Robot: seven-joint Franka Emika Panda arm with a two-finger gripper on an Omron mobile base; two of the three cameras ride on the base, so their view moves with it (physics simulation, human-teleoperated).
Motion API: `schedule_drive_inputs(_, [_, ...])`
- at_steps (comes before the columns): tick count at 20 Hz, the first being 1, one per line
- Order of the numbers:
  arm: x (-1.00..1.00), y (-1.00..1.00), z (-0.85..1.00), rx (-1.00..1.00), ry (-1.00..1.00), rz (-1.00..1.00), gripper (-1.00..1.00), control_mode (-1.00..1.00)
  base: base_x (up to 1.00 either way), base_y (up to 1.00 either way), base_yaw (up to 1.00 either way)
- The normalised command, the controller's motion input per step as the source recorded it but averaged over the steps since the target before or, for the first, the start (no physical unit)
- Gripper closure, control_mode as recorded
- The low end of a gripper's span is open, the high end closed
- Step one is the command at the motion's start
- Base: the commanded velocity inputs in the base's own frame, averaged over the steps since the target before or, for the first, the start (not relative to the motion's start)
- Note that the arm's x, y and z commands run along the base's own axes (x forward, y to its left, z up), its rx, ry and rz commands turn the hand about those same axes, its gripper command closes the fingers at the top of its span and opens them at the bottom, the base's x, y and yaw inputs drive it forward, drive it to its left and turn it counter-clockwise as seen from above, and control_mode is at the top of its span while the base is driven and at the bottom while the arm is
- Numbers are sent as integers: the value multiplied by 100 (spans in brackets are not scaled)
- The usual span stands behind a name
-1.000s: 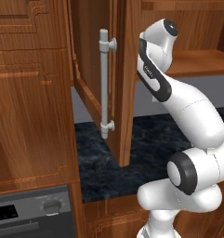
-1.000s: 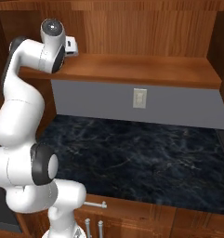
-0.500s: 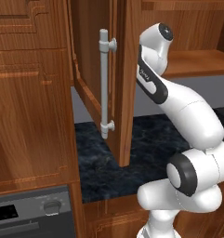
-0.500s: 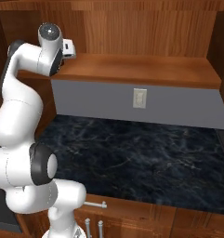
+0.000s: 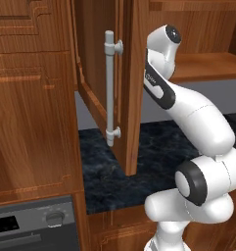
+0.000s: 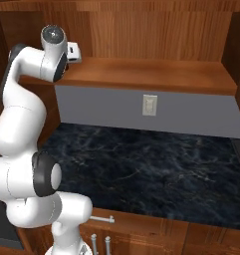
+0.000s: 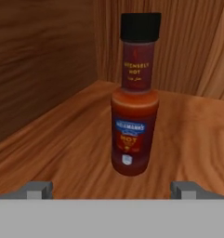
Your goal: Take 2 condiments from the cabinet and move them on the counter near the stove.Make sure the condiments are lined up with each other, next to each other.
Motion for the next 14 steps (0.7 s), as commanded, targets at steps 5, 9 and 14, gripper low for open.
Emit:
schedule_drive_inputs(5, [1,0,0,0,0,0,-100,-100,0,0,0])
schedule_drive_inputs(9, [4,0,0,0,0,0,-100,-100,0,0,0])
schedule_drive_inputs(14, [7,0,0,0,-7,0,-100,-100,0,0,0])
